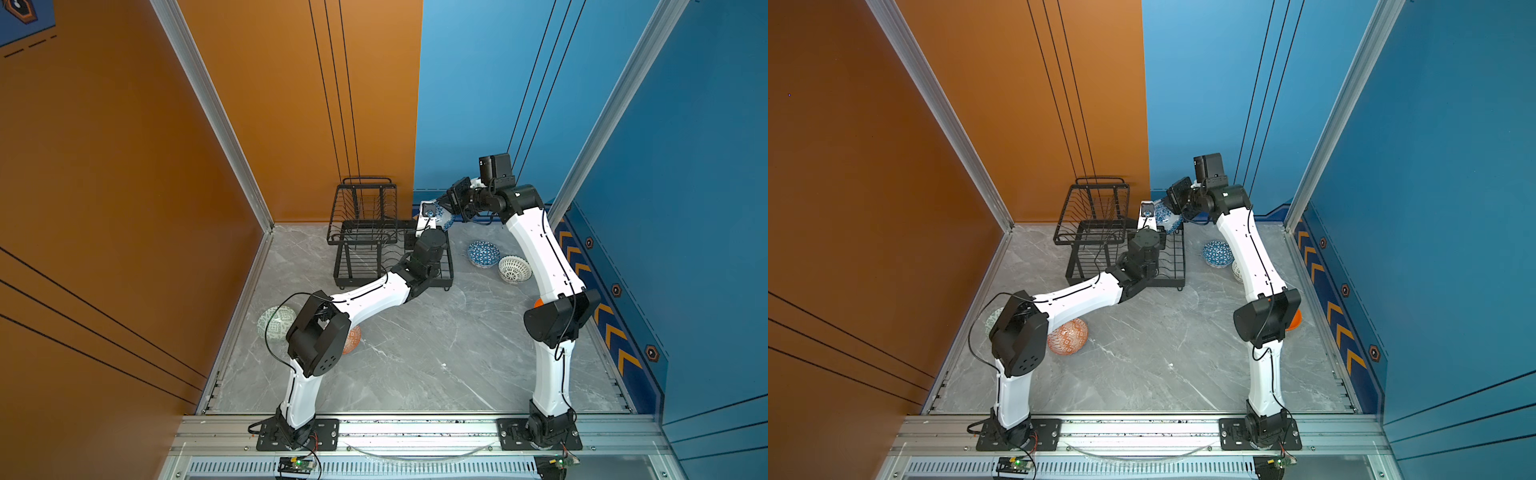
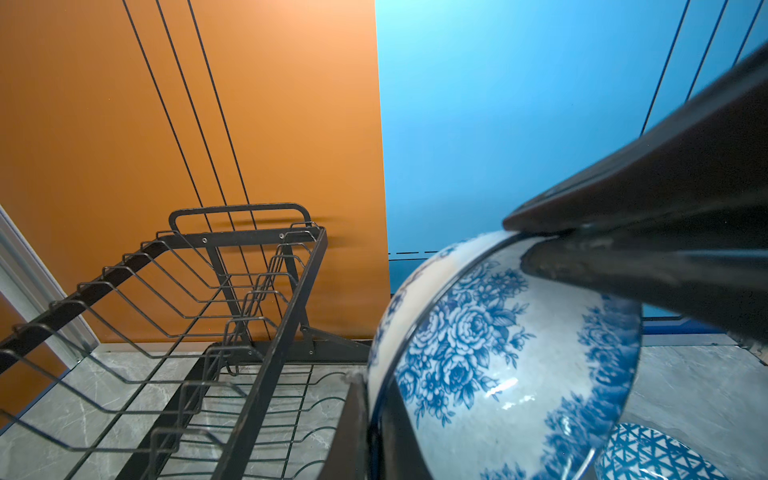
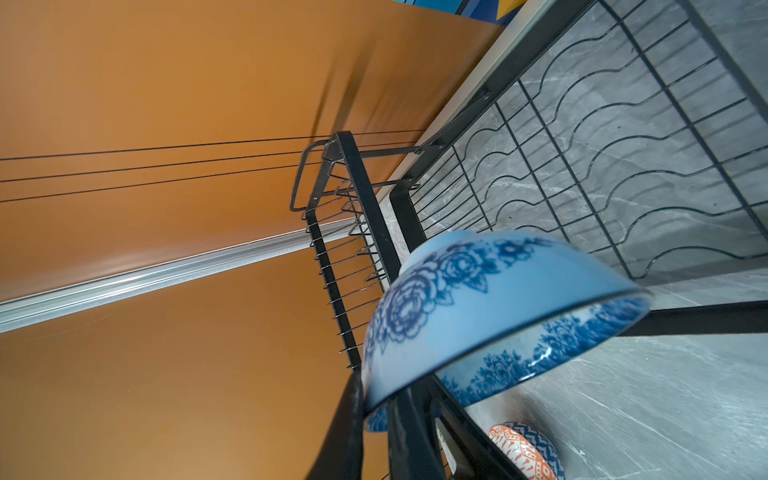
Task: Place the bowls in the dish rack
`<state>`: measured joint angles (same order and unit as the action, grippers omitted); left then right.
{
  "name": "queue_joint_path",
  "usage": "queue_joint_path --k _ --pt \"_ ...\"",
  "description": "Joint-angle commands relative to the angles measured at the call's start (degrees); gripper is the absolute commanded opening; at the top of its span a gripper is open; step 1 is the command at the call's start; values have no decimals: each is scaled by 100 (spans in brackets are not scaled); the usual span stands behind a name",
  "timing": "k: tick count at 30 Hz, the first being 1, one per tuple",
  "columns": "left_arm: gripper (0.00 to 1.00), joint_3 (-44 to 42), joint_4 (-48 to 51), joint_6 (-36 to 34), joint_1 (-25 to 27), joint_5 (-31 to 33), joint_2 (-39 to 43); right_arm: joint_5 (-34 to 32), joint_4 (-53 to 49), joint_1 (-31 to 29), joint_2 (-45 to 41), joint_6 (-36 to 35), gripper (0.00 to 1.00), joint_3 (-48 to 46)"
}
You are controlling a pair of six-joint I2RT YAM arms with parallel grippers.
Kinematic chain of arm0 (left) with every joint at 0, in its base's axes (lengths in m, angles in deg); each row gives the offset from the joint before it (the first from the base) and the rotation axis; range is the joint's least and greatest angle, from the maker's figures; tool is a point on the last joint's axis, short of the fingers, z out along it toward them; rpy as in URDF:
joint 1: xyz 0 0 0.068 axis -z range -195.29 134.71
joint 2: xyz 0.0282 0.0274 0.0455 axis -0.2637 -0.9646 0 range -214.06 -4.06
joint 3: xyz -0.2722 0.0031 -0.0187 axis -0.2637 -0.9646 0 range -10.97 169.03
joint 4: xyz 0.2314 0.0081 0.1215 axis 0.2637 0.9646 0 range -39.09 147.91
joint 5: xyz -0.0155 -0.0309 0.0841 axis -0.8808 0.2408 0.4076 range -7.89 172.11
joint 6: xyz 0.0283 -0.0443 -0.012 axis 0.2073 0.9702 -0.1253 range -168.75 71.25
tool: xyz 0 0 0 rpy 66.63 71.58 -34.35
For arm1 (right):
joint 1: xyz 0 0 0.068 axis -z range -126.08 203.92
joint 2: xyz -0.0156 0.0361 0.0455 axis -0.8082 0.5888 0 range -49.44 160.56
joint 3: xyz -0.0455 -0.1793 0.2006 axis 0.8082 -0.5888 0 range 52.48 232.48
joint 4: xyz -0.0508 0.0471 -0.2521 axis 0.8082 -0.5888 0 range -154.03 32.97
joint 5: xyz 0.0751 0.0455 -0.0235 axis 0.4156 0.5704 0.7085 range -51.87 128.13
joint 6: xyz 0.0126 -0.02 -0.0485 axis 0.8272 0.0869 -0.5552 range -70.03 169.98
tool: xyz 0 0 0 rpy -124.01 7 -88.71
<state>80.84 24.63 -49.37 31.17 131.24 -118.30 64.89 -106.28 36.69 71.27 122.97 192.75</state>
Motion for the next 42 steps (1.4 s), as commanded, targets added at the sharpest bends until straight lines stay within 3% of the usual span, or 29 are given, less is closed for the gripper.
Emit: queue_joint_path --k 1,13,19,28,30,33,36,42 --pt "0 170 -487 -103 351 -161 226 -248 104 35 266 -59 16 -53" --pt "0 203 -501 -164 368 -218 163 -207 29 5 424 155 24 57" --pt "0 232 -492 -146 365 -234 130 -136 -12 -26 514 155 4 70" --pt "2 9 -483 -139 347 -55 254 -93 3 38 515 26 0 137" --pt "19 -43 -483 -69 351 -17 294 -64 14 50 524 -33 0 173" --pt "71 -112 -483 -8 353 57 357 -35 159 61 524 -125 0 191" --pt "97 -267 -474 48 359 104 485 4 321 83 541 -174 0 192" --pt "98 -804 -154 335 384 270 1129 4 762 195 601 -360 0 190"
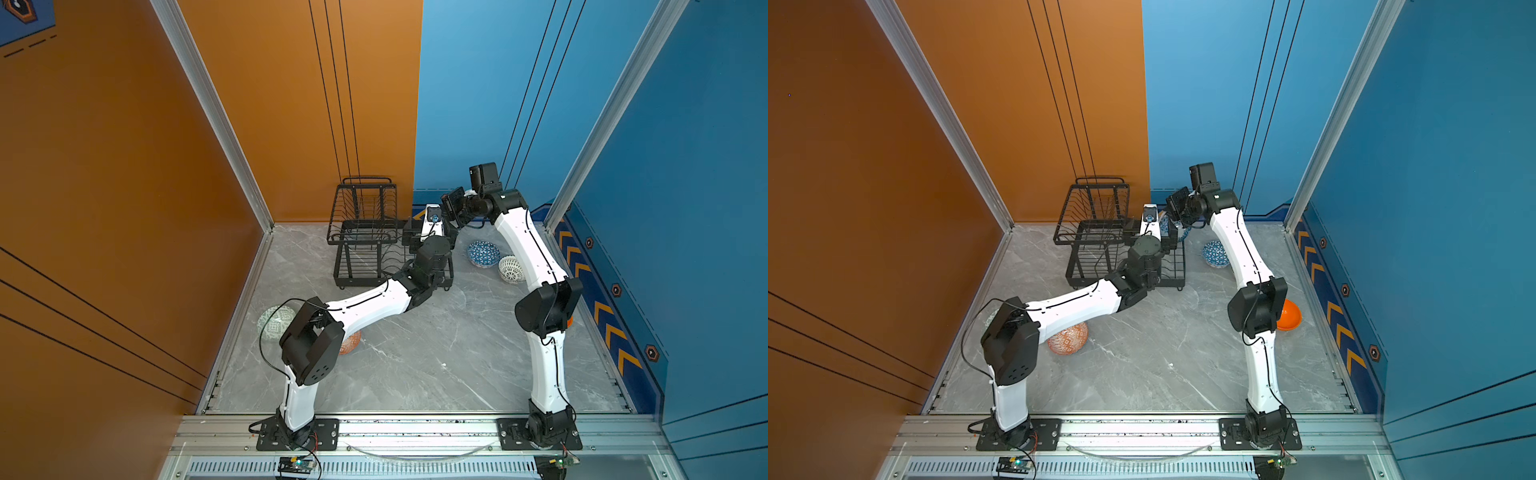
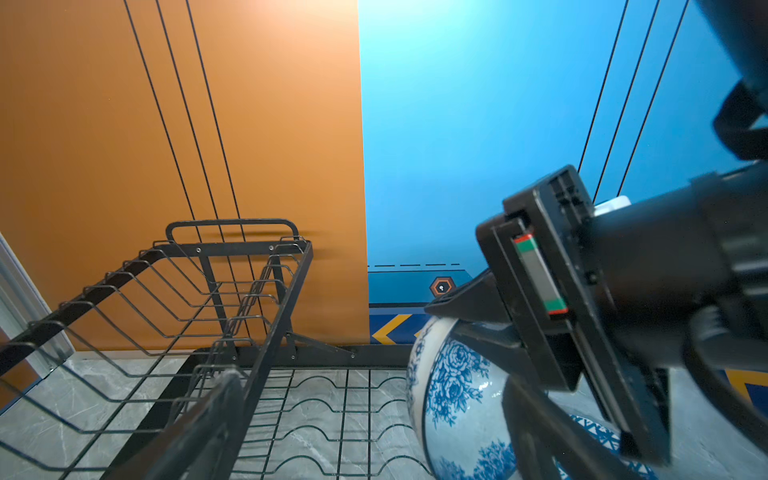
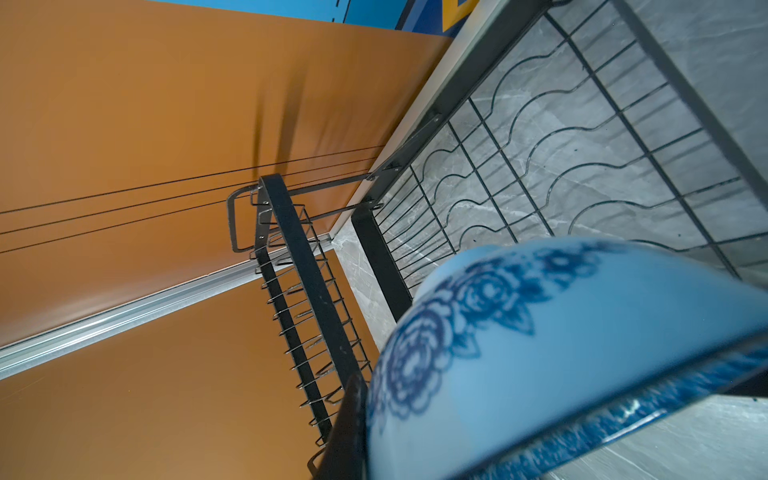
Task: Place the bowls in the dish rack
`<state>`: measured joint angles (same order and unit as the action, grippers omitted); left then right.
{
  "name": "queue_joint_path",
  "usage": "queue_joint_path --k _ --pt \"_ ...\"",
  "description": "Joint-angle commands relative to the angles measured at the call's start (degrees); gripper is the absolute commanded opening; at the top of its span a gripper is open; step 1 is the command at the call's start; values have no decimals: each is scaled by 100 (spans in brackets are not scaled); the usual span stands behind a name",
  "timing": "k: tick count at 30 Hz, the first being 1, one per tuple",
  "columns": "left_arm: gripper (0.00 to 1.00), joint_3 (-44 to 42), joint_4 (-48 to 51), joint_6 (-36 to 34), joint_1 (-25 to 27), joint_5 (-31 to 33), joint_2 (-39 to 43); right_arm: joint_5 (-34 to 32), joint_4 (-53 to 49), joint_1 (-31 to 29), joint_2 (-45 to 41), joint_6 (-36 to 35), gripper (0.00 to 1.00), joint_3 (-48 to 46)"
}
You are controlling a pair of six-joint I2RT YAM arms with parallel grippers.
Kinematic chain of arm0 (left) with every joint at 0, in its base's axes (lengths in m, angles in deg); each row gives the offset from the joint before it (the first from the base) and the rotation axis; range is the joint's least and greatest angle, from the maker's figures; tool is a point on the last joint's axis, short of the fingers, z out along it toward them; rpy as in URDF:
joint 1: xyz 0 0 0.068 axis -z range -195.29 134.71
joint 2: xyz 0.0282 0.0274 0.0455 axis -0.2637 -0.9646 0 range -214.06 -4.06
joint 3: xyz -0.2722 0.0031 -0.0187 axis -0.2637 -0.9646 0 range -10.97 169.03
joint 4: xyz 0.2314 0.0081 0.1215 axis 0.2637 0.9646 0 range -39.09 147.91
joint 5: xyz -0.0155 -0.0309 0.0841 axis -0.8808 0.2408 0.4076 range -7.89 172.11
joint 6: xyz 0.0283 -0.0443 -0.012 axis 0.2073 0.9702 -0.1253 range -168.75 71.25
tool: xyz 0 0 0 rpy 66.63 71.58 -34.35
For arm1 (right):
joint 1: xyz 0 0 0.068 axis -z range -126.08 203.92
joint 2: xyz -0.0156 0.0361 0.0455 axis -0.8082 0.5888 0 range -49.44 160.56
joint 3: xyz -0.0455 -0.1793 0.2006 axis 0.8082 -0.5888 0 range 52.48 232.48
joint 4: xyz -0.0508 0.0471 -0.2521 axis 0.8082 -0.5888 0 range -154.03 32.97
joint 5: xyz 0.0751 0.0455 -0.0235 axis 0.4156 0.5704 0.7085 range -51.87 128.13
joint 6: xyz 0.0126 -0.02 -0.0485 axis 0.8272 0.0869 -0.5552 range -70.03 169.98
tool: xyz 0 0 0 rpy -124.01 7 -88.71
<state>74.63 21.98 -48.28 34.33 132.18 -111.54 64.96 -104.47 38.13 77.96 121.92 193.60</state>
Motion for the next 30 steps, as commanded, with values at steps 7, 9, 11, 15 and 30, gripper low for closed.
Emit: queue_joint_path --k 7,9,11,15,30 --pt "98 158 3423 2417 -533 -1282 1420 -92 1058 26 17 -803 0 -22" --pt "98 621 4514 2803 -770 -1739 1429 -74 1442 -7 -49 -902 0 -309" --pt "98 1164 5376 2948 -979 -1992 1382 57 1779 -29 -30 -885 0 -477" --pt "98 1860 6260 3046 -1385 -2448 1417 200 2467 -98 42 -652 0 -817" --pt "98 1409 6769 3935 -3667 -4864 2027 -1381 5778 -758 -182 246 0 -3222"
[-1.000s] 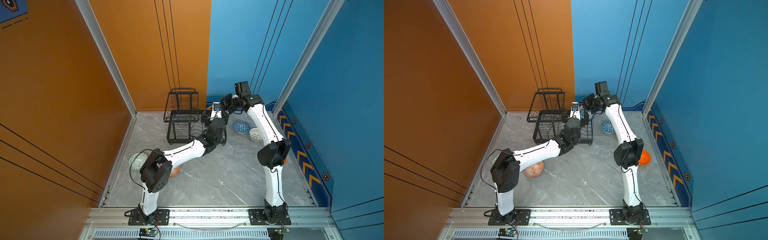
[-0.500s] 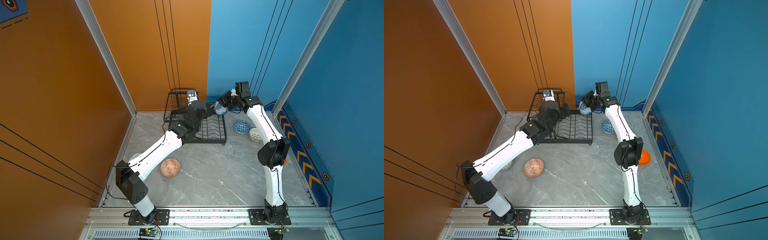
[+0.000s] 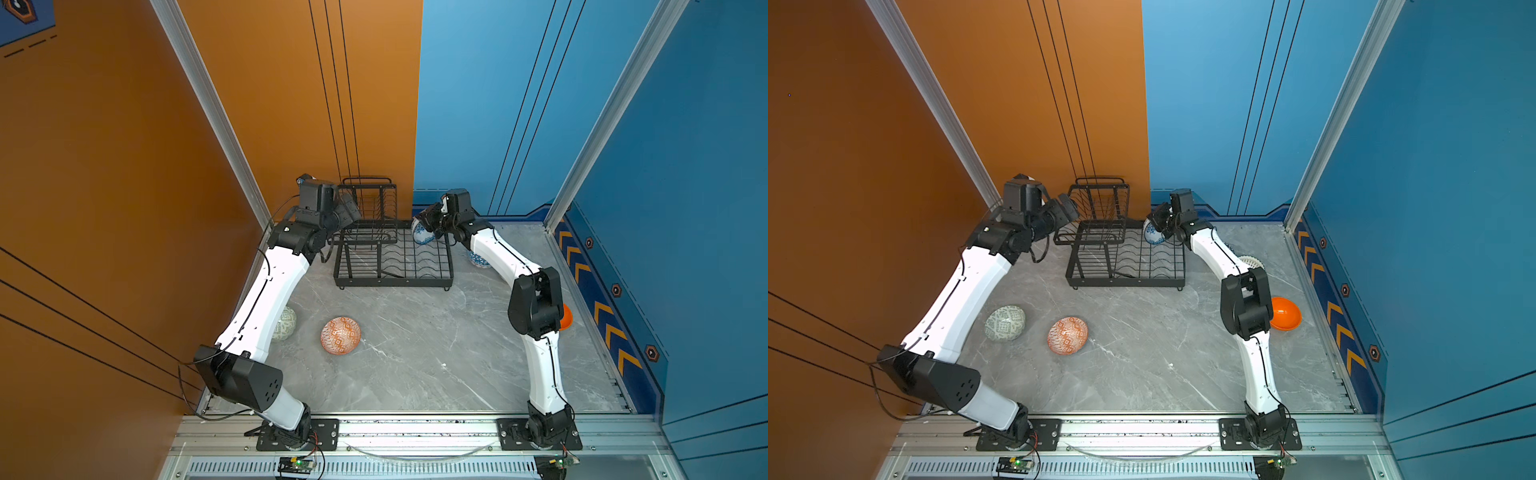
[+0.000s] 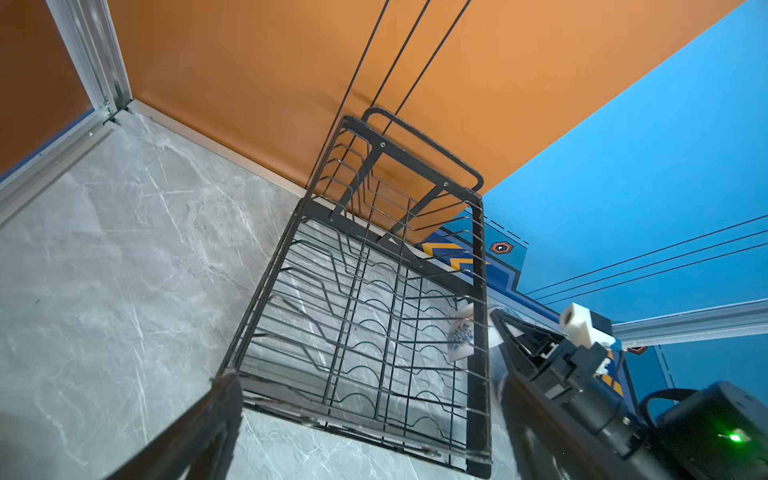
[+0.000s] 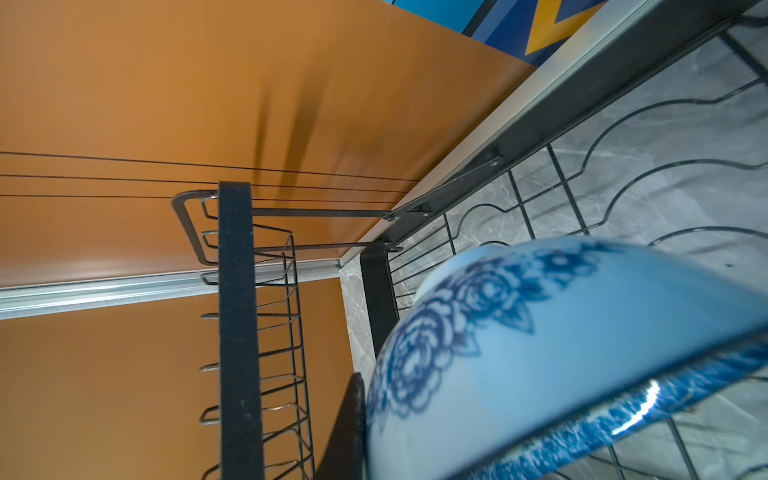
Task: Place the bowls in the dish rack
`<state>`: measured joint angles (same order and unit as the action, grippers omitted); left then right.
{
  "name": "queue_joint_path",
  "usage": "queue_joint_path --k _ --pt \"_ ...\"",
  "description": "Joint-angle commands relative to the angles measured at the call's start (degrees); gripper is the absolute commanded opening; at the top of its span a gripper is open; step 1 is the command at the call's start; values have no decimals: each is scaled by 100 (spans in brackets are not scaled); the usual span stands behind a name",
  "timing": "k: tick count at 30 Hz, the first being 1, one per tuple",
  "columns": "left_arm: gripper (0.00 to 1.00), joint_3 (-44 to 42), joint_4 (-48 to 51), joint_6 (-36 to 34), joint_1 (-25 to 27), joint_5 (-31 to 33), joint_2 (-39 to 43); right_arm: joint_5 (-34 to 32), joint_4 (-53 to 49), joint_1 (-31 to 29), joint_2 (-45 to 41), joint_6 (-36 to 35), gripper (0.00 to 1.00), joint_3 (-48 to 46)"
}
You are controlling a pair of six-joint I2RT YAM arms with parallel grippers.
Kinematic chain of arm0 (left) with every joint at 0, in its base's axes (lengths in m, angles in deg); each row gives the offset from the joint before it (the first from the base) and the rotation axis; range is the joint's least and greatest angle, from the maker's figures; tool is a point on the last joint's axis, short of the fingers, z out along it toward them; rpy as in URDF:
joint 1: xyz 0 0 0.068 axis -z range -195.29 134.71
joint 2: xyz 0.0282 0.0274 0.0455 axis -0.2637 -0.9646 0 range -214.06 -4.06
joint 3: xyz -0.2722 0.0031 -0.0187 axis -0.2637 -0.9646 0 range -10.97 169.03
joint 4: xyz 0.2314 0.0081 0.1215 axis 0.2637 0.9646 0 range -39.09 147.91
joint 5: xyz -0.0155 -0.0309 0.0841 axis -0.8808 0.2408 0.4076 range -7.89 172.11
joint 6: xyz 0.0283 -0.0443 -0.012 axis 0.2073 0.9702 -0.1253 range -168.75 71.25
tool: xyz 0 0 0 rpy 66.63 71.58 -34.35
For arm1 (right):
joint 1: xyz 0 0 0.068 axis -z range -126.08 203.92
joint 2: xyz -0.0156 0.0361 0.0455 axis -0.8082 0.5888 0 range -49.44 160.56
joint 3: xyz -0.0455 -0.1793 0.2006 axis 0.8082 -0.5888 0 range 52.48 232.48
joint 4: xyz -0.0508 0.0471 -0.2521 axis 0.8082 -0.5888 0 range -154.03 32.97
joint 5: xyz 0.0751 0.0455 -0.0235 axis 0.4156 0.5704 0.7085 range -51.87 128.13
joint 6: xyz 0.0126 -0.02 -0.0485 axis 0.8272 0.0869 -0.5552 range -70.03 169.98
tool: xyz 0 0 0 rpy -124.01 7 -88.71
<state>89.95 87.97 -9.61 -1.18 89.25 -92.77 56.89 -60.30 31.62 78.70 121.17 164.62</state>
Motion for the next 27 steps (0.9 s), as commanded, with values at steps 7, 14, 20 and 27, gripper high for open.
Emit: queue_joint_path --k 7,14,20,27 --pt "98 -474 166 454 -347 -705 280 -1487 2147 -434 -208 131 0 -689" --pt "98 -760 179 490 -464 -709 546 -2275 2508 -700 191 198 0 -417" --pt "98 -707 179 560 -592 -833 514 -2732 2902 -774 607 454 0 -211" --pt "98 -609 179 554 -606 -942 399 -2774 3172 -852 1235 641 0 343"
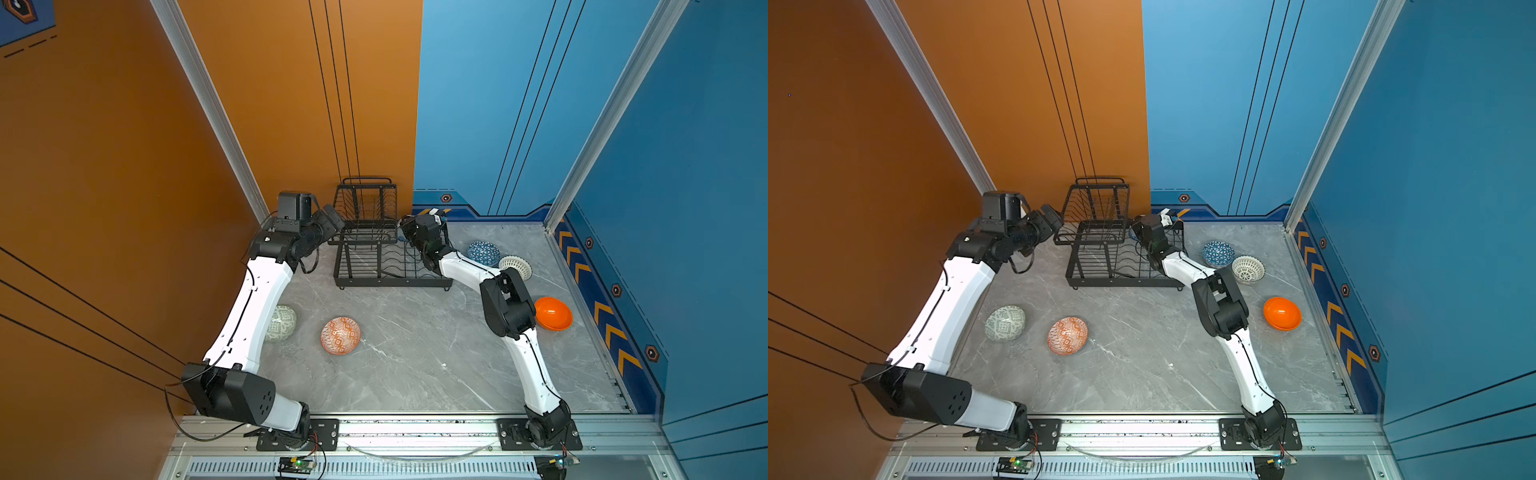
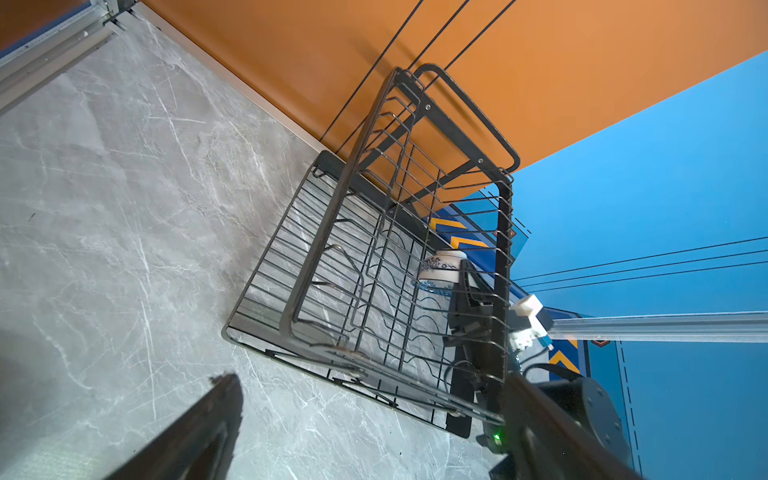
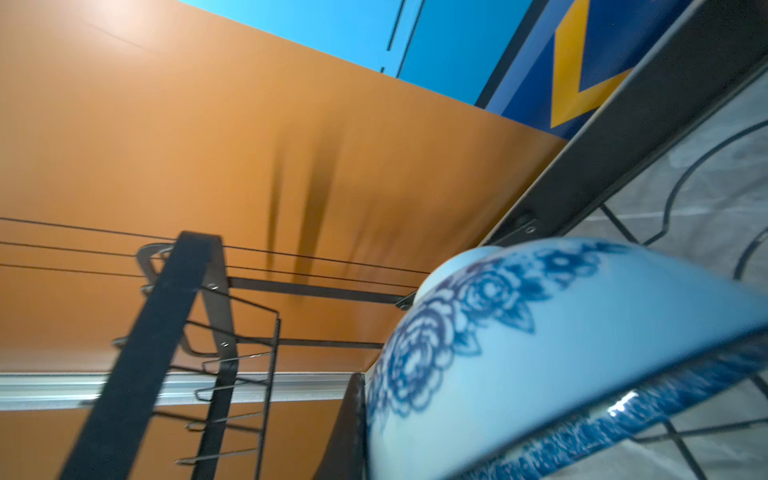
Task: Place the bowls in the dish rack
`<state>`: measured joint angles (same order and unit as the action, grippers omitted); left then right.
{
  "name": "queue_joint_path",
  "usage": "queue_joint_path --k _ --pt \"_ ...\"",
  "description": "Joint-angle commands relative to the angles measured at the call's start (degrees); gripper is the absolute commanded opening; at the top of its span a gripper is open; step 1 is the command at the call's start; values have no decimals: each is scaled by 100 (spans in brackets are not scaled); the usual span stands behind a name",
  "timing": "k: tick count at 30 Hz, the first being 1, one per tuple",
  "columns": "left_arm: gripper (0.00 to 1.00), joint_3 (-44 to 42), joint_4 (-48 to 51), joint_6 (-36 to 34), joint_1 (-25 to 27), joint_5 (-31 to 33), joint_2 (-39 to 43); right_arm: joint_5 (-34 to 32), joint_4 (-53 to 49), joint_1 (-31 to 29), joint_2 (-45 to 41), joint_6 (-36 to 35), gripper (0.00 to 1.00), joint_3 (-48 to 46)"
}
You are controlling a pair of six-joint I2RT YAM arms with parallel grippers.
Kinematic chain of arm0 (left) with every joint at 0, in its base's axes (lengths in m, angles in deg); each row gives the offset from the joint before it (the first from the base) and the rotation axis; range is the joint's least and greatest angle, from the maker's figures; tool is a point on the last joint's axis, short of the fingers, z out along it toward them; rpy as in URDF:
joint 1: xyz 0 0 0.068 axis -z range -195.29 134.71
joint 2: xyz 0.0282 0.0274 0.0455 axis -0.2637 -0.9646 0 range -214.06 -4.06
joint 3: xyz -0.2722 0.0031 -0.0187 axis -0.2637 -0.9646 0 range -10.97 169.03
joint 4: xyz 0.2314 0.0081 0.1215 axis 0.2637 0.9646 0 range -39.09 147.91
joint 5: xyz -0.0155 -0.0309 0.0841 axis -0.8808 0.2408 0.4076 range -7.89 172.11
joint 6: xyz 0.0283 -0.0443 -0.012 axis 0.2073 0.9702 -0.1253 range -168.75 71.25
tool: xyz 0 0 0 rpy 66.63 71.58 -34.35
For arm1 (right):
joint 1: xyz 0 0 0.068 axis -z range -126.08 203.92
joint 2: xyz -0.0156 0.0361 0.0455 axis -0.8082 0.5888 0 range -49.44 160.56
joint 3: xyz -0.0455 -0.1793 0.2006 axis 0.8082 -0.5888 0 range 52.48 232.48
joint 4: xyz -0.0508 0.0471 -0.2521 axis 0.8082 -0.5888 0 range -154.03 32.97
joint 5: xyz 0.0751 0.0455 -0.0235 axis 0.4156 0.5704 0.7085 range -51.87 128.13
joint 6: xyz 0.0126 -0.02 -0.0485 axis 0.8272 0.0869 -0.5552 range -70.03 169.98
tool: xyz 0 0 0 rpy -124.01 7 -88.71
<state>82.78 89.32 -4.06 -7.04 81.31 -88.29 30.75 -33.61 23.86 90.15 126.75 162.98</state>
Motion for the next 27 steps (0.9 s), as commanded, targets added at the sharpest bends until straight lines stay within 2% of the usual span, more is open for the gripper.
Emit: queue_joint_path --k 1,18,27 --pt "98 114 43 -19 -28 -149 -49 -165 484 -99 163 96 0 585" --pt "98 127 26 -108 -132 -415 -185 -240 405 -238 1535 213 0 2439" --pt "98 65 -285 -206 -154 -725 -238 -313 269 -278 1926 189 0 2837"
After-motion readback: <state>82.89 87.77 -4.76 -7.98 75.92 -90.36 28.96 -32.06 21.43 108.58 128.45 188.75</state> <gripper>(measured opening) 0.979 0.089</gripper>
